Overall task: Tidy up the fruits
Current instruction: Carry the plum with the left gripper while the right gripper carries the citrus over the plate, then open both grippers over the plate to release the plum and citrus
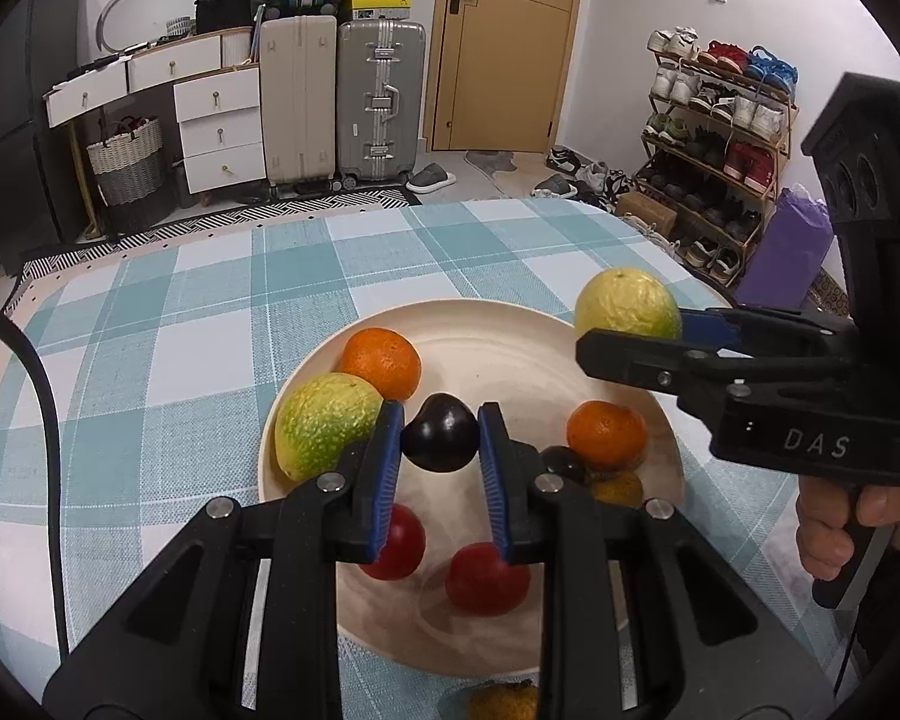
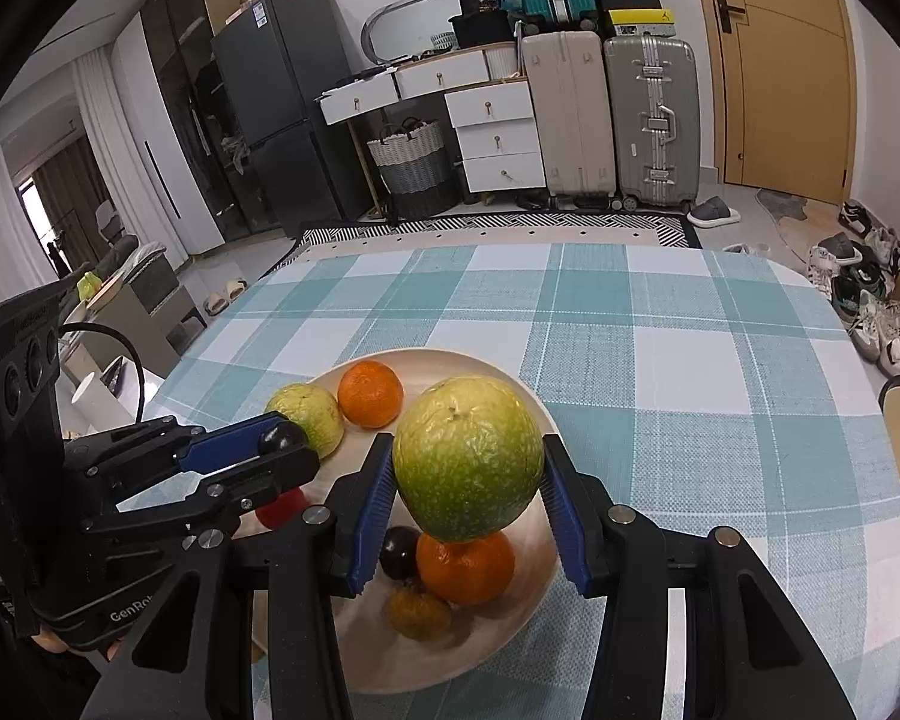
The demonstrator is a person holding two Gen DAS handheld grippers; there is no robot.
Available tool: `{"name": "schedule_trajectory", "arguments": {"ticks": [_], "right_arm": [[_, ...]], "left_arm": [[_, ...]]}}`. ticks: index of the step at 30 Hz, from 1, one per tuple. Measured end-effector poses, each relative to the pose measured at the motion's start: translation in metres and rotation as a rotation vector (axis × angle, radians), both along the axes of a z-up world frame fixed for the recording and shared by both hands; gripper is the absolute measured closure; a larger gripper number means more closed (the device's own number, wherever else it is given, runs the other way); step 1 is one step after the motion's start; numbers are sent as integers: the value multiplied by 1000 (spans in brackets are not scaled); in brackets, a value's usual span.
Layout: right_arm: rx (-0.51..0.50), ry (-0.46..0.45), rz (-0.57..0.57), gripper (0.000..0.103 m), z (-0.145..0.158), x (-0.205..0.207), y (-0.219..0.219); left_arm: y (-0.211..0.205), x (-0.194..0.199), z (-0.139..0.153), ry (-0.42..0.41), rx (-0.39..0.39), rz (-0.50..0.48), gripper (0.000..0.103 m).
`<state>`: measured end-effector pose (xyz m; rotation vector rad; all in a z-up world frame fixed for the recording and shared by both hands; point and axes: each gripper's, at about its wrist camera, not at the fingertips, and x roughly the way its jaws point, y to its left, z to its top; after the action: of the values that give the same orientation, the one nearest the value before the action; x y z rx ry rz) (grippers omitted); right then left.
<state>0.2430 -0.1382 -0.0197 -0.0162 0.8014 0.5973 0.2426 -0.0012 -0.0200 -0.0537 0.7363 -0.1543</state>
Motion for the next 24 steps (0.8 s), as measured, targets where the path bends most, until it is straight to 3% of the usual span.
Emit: {"name": "schedule_trajectory", "arguments": {"ticks": [12,24], "right_arm": [[-14,36,-5,55,-19,20,6],[-53,55,4,55,-30,32,18]], "left_arm": [[-8,13,-22,41,56,-3,80],[-3,23,-28,62,35,-2,80]]}}
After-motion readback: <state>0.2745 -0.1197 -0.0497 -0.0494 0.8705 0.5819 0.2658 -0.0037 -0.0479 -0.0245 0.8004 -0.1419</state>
